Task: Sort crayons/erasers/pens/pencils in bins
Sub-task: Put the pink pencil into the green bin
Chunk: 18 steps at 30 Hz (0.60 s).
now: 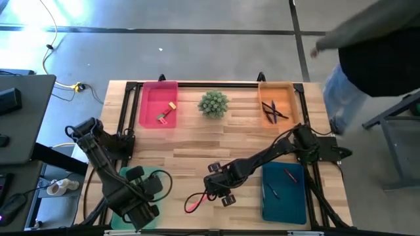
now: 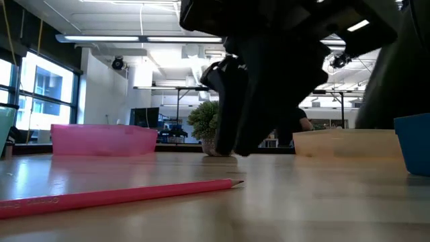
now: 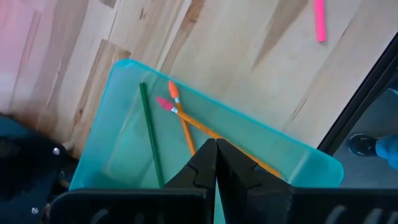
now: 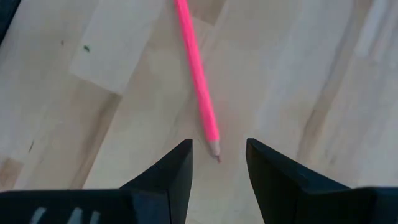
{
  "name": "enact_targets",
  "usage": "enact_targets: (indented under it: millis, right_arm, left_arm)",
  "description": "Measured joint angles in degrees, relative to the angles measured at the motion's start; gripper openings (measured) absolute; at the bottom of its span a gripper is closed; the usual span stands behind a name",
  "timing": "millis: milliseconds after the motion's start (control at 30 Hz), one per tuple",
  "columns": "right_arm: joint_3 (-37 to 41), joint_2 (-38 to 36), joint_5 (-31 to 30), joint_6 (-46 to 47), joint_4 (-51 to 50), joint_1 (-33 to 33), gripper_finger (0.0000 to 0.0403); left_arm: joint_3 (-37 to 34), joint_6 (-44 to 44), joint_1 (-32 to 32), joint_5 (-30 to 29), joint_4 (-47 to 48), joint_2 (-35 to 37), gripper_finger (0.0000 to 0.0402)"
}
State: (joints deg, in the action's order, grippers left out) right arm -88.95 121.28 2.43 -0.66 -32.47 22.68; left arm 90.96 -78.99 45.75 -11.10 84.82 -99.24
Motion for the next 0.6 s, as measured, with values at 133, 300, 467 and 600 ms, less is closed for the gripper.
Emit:
enact_targets:
  millis: [133, 300, 467, 600]
  right_arm:
    - [0.0, 1.1, 1.2, 0.0, 1.0, 0.0, 0.0142]
    - [0.0, 3.1, 2.3, -0.8, 1.9, 0.0, 0.0142]
    - [-0.2, 3.9, 2.2, 0.3, 2.0, 0.0, 0.0138]
    - [-0.2, 3.9, 0.1, 0.2, 1.4, -0.1, 0.0114]
  left_arm:
    - [0.0, 1.2, -0.9, 0.1, -0.6, 0.0, 0.0]
    - [0.0, 2.3, -1.2, 0.1, -0.6, 0.0, 0.0]
    - [0.0, 2.6, -1.2, 0.1, -0.6, 0.0, 0.0]
    - [0.0, 2.7, -1.2, 0.0, -0.6, 0.0, 0.0]
